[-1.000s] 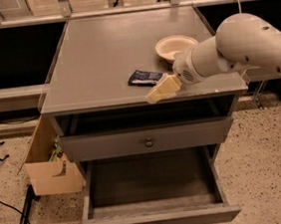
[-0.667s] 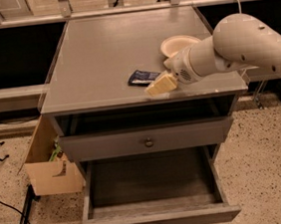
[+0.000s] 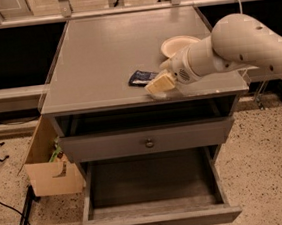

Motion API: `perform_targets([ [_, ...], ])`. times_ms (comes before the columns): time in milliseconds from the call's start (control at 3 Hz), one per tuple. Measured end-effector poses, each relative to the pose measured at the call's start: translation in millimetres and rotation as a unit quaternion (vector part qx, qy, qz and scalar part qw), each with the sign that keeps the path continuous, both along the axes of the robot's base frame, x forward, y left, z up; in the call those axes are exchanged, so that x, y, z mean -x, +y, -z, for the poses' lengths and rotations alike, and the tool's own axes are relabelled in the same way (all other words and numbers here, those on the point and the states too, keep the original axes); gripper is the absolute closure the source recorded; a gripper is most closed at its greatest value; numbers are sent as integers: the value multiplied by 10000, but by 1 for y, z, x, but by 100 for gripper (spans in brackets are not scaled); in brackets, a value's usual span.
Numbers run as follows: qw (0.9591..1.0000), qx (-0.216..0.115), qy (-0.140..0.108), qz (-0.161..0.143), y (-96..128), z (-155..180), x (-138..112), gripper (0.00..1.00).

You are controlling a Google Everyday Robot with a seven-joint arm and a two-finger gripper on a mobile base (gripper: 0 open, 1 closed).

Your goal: Place rxbar blueberry into middle drawer

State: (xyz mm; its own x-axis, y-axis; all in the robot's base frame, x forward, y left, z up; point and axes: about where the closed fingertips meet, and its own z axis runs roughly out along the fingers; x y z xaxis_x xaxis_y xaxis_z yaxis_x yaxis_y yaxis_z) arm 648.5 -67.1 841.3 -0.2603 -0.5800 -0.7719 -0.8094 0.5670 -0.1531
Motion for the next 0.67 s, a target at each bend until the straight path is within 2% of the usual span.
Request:
perform_targets([
  [333,10000,-30,22,10,3,6,-7,28],
  [667,9999,-41,88,54,4,12,-11,29],
])
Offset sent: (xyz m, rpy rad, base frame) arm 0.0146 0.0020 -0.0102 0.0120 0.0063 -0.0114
